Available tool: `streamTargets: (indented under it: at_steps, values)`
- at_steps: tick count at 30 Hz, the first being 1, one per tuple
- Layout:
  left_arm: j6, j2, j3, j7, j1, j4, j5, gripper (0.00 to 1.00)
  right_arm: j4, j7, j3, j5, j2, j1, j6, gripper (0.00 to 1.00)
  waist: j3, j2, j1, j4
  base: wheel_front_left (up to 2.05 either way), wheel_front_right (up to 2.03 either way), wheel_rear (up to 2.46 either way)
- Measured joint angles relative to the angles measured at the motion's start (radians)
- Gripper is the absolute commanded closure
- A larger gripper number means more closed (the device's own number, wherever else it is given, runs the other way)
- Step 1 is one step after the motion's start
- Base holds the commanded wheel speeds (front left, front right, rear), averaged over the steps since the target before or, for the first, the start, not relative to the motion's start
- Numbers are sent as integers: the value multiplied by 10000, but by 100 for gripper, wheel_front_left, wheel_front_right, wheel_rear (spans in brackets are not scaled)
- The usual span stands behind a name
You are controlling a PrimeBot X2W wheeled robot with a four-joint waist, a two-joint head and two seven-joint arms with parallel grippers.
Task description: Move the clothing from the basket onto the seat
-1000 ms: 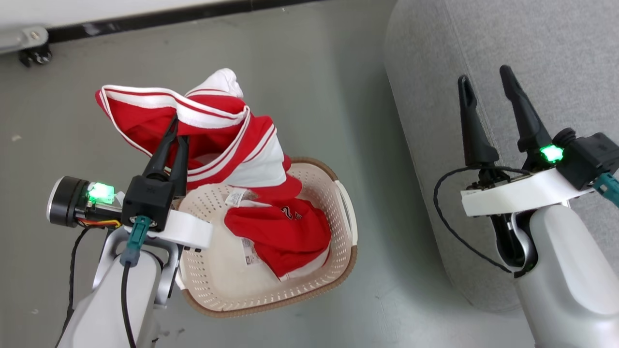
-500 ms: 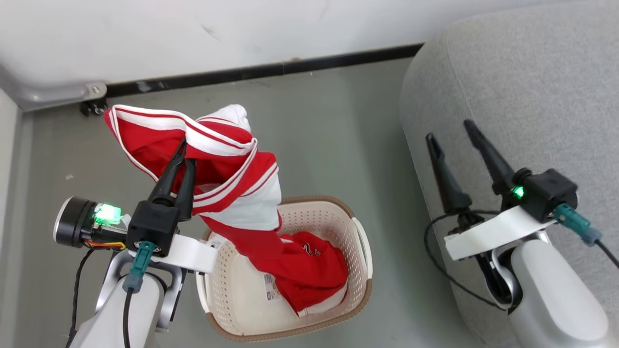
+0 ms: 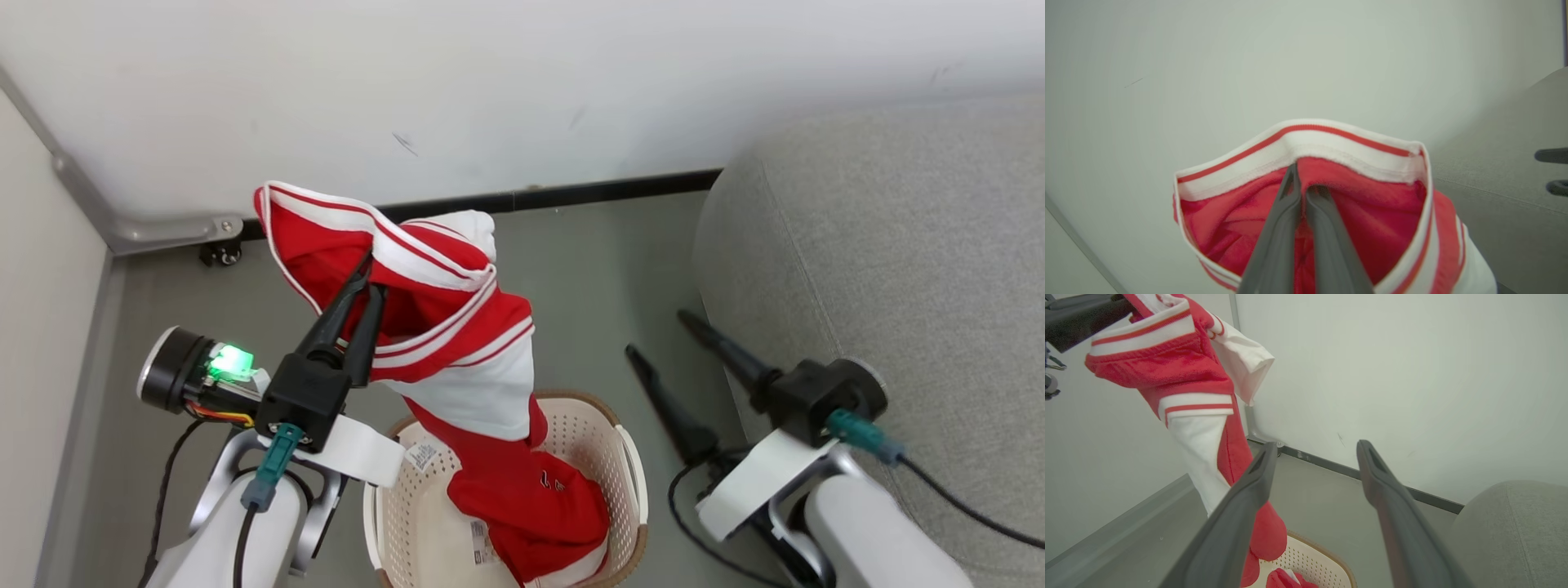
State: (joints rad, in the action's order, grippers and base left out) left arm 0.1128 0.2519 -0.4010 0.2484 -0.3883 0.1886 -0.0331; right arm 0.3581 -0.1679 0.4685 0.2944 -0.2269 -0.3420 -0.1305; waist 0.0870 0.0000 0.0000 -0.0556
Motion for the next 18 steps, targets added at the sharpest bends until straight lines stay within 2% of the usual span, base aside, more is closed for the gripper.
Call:
streamTargets:
  at_steps: [7, 18]
  values:
    - [-182, -196, -282, 59, -1, 4, -4, 100, -320, 360, 1440, 341, -222, 205, -2, 0, -533, 0, 0, 144, 0, 0, 0]
    - [-529, -483, -750, 67, -42, -63, 0, 100, -506, 637, 2243, 871, -491, 186, -2, 0, -1104, 0, 0, 284, 0, 0, 0]
